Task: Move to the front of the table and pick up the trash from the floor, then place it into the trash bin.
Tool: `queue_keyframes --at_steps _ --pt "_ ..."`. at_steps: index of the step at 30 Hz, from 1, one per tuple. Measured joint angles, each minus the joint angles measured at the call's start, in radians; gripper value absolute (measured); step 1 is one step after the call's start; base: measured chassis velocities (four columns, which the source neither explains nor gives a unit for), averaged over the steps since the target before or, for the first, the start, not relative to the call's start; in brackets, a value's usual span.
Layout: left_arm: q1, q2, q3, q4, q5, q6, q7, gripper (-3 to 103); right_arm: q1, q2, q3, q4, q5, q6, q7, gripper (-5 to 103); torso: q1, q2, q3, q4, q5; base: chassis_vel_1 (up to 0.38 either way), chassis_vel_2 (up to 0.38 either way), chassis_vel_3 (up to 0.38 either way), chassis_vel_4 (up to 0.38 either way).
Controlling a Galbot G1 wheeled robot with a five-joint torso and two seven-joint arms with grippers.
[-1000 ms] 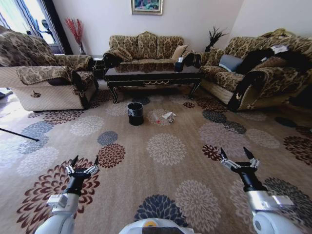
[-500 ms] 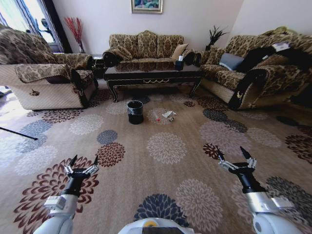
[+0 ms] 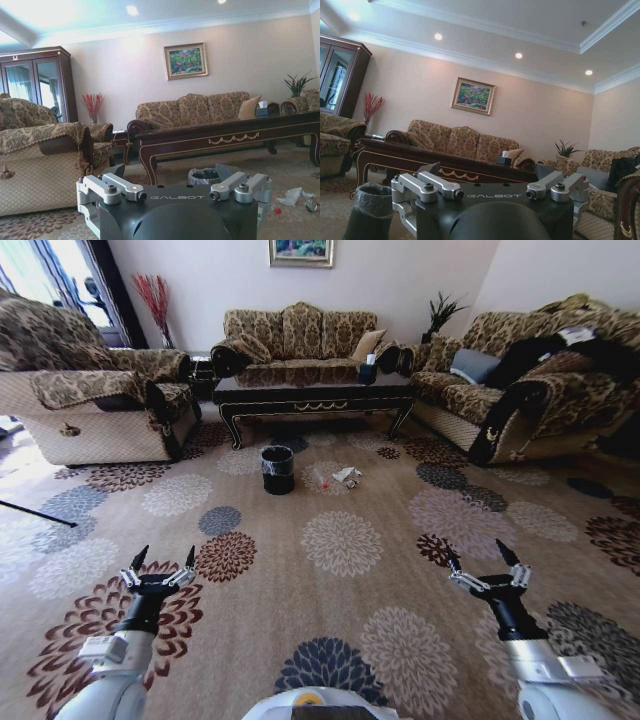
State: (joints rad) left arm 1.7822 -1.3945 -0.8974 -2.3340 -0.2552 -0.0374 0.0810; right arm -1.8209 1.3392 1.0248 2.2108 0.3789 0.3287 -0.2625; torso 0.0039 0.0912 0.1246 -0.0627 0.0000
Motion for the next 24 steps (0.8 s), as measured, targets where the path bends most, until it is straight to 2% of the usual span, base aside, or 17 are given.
queue_keyframes --at_steps 5,7,12,17,24 --pt "-0.01 0.006 0.002 -0.006 0.009 0.038 -0.023 100 -0.002 0.0 0.0 0.0 0.003 0.0 -0.006 100 0.001 0.002 0.001 0.0001 0.0 0.0 0.0 0.0 0.0" --pt "-0.019 0.013 0.0 -0.016 0.022 0.09 -0.041 100 0.001 0.0 0.0 0.002 -0.004 0.0 -0.005 100 0.001 0.003 0.002 0.0001 -0.0001 0.0 0.0 0.0 0.0" --pt "-0.02 0.023 -0.009 -0.035 0.029 0.124 -0.044 100 0.0 0.0 0.001 0.003 -0.009 0.0 -0.001 100 0.001 0.004 0.003 0.0 0.0 -0.011 0.013 0.01 -0.007" --pt "-0.026 0.031 -0.023 -0.046 0.035 0.135 -0.044 100 0.001 -0.004 0.001 0.0 -0.015 0.001 0.004 100 0.001 0.005 0.003 -0.0001 -0.0001 -0.092 0.075 0.072 -0.075" --pt "0.001 0.031 -0.027 -0.055 -0.001 0.139 -0.021 100 0.01 -0.007 -0.002 -0.006 -0.02 -0.001 0.011 100 0.002 0.006 0.004 0.0001 0.0 -0.188 0.175 0.186 -0.177"
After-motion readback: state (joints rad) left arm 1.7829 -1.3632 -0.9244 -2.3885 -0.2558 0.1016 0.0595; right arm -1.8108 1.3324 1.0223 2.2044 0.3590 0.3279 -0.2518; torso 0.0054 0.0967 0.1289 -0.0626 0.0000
